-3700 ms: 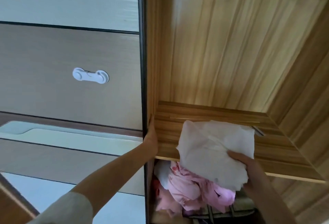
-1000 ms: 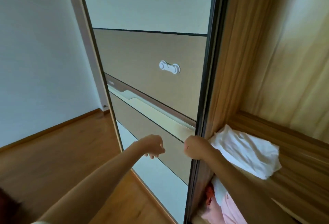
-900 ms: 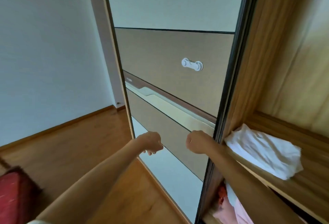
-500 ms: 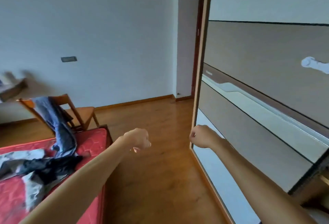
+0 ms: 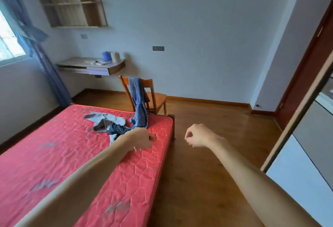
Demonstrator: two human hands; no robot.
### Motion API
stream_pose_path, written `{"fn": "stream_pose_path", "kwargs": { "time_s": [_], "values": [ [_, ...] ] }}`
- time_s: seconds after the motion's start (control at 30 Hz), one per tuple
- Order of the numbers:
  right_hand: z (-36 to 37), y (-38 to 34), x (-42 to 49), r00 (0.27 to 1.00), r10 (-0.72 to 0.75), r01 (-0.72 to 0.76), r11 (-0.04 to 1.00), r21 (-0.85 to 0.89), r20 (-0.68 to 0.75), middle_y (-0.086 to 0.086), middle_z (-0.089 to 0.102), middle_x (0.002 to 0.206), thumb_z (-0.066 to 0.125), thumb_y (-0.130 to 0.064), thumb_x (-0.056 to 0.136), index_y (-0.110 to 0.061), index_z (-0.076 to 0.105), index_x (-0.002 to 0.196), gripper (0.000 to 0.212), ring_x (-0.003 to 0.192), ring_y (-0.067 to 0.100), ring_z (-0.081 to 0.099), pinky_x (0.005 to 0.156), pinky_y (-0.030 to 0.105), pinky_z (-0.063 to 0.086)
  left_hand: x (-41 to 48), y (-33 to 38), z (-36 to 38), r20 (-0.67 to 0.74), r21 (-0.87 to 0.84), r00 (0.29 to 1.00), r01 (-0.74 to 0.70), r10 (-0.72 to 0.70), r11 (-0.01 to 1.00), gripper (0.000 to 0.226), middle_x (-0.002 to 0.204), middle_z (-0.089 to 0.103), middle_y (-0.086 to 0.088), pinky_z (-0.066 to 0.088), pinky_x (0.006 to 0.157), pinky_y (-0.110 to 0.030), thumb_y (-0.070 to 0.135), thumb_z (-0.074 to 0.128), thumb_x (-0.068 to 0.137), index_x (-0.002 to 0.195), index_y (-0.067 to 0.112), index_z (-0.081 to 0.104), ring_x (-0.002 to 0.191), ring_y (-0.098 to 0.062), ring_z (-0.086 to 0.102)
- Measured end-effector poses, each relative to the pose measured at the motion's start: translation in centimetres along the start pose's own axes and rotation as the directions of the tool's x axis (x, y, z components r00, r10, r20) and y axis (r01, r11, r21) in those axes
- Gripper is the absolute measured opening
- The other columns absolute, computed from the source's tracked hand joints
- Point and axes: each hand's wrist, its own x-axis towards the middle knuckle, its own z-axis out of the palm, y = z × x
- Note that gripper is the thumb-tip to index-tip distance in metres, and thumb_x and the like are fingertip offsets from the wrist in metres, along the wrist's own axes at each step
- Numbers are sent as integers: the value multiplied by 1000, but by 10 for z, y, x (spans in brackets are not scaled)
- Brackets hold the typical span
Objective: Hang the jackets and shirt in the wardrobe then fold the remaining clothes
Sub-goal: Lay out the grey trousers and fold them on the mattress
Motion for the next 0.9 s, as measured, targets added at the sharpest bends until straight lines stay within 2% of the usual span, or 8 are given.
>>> {"fn": "stream_pose_path", "kwargs": {
  "time_s": [0.03, 0.1, 0.23, 0.33, 0.4, 0.5, 0.6, 0.9],
  "values": [
    [1, -7, 14, 1000, -27, 28, 1000, -8, 12, 0, 72, 93, 55, -18, 93, -18, 73, 99, 19, 83, 14, 69, 84, 37, 59, 7, -8, -3, -1, -5, 999, 41, -41, 999, 29, 41, 59, 5, 49, 45, -22, 22, 48, 88, 65, 12, 63, 45, -13, 63],
    [-1, -17, 32, 997, -65, 65, 998, -18, 39, -2, 71, 90, 56, -18, 94, -19, 73, 99, 18, 80, 11, 69, 80, 33, 59, 18, -19, -8, 26, 14, 997, 71, -72, 997, 30, 58, 69, 1, 50, 45, -21, 24, 48, 87, 67, 10, 65, 50, -16, 65],
    [-11, -29, 95, 985, -142, 145, 989, -17, 96, -1, 73, 87, 56, -15, 90, -21, 74, 96, 20, 74, 11, 71, 76, 32, 61, 59, -34, -31, 28, -20, 991, 134, -133, 991, 29, 64, 65, 6, 61, 74, -31, 30, 53, 91, 67, 16, 61, 77, -22, 73],
    [-26, -33, 141, 975, -177, 181, 983, -15, 134, -1, 74, 86, 56, -15, 88, -21, 74, 99, 22, 74, 13, 73, 77, 35, 62, 88, -34, -54, -5, -22, 986, 167, -167, 986, 22, 81, 66, 4, 56, 62, -24, 36, 59, 90, 73, 22, 58, 86, -16, 73],
    [-35, -31, 170, 969, -203, 206, 979, -6, 141, 1, 74, 89, 56, -15, 89, -20, 73, 102, 21, 77, 15, 73, 79, 36, 61, 110, -30, -72, -4, 6, 984, 178, -178, 984, 23, 76, 68, 3, 53, 55, -22, 33, 57, 90, 73, 18, 60, 75, -16, 73],
    [-48, -25, 211, 965, -221, 224, 975, -2, 139, 2, 74, 89, 55, -14, 90, -16, 73, 101, 21, 79, 17, 74, 81, 39, 62, 139, -24, -96, -3, 40, 985, 173, -173, 984, 33, 47, 58, 5, 42, 38, -17, 26, 50, 90, 61, 12, 56, 43, -11, 60],
    [-57, -20, 249, 965, -225, 223, 974, 27, 133, 2, 75, 90, 55, -14, 92, -18, 73, 104, 22, 77, 15, 74, 79, 37, 62, 168, -26, -111, -38, 25, 983, 178, -177, 984, 38, 33, 51, 6, 40, 37, -17, 26, 48, 92, 57, 11, 54, 28, -5, 50],
    [-64, -27, 352, 959, -237, 238, 971, 16, 156, 1, 74, 90, 56, -12, 93, -19, 73, 105, 23, 77, 12, 73, 79, 34, 61, 260, -68, -144, -14, -63, 985, 172, -173, 983, 28, 58, 62, 1, 42, 35, -16, 26, 53, 91, 74, 7, 64, 41, -9, 60]
  ]
}}
